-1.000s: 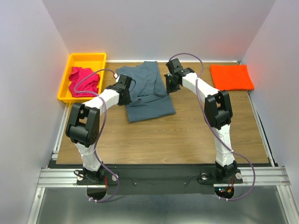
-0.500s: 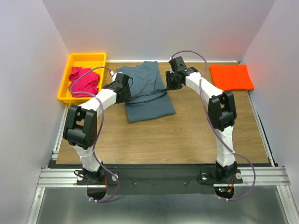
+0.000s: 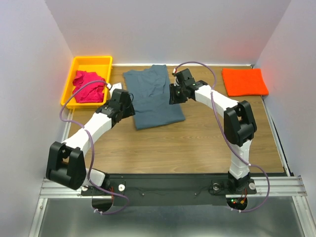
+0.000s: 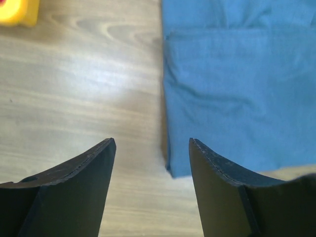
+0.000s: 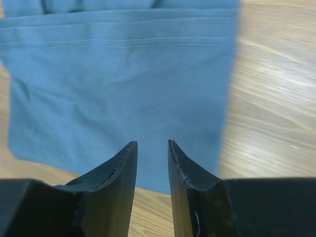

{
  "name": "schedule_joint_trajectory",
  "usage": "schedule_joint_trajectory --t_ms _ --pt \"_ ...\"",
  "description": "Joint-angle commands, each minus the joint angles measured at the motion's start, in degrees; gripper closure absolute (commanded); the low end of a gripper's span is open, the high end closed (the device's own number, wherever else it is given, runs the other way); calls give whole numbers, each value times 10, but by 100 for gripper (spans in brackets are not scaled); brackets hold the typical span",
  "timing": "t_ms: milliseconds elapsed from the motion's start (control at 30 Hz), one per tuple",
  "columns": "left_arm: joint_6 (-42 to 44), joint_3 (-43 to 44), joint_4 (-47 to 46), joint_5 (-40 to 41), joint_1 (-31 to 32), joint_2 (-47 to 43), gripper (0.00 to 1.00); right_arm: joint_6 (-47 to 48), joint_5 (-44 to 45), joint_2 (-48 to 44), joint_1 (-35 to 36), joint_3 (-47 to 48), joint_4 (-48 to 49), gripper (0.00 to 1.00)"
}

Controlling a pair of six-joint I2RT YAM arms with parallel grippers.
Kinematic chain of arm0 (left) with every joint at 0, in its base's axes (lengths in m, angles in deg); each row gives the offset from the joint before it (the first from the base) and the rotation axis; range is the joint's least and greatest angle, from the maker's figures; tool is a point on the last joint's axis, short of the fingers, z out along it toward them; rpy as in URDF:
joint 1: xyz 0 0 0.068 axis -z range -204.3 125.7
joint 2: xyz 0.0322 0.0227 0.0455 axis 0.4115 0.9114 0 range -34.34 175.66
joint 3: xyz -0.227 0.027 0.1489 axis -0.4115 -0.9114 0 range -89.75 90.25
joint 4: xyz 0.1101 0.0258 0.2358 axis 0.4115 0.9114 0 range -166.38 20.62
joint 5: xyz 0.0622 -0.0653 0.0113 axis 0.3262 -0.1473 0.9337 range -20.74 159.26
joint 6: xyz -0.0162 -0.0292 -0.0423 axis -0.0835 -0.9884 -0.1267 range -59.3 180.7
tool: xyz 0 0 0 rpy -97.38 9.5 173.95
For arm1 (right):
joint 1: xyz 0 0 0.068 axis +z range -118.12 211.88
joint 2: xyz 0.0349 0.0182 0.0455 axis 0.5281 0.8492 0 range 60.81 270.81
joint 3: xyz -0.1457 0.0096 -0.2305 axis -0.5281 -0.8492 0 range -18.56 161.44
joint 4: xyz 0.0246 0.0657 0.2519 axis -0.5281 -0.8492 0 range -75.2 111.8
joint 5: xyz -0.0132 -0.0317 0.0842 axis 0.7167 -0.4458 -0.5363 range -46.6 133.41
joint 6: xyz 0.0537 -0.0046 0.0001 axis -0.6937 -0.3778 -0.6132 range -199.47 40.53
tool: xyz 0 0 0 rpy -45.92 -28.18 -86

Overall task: Fold and stack the t-shirts
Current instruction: Fold the tshirt

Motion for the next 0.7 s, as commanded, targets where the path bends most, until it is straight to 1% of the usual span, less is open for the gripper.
schedule_joint_trajectory --t_ms 0,33,67,100,133,167,233,267,300,367,400,533,667 --pt "-16 -44 -29 -12 8 -33 33 -20 -26 21 4 15 59 64" --pt "-20 -46 -31 -16 11 -32 35 -22 -26 26 4 26 59 64" --pt "-25 -46 -33 -29 14 -26 39 -26 -23 28 4 30 59 65" --pt "-35 -43 -34 -37 20 -22 40 -32 -20 27 4 31 59 65" --pt "-40 -42 -36 -46 25 -18 41 -33 -18 24 4 28 60 66" --pt "-44 -39 -41 -59 37 -8 45 -38 -19 21 4 17 62 67" --pt "-55 -33 -47 -65 47 2 49 -41 -26 7 4 -3 65 68" --pt "-58 -32 -55 -76 52 15 50 -45 -33 1 4 -30 68 68" --pt "-75 -34 -74 -102 63 43 58 -57 -37 -22 1 -98 97 69" --pt "-80 -41 -77 -105 63 51 60 -62 -42 -28 -4 -114 104 69" --pt "-93 -46 -77 -100 64 65 65 -70 -46 -36 -7 -146 118 70" --pt "-119 -79 -70 -85 60 97 72 -91 -55 -52 -31 -217 162 71" --pt "-135 -97 -43 -86 43 131 75 -111 -60 -59 -50 -274 184 72"
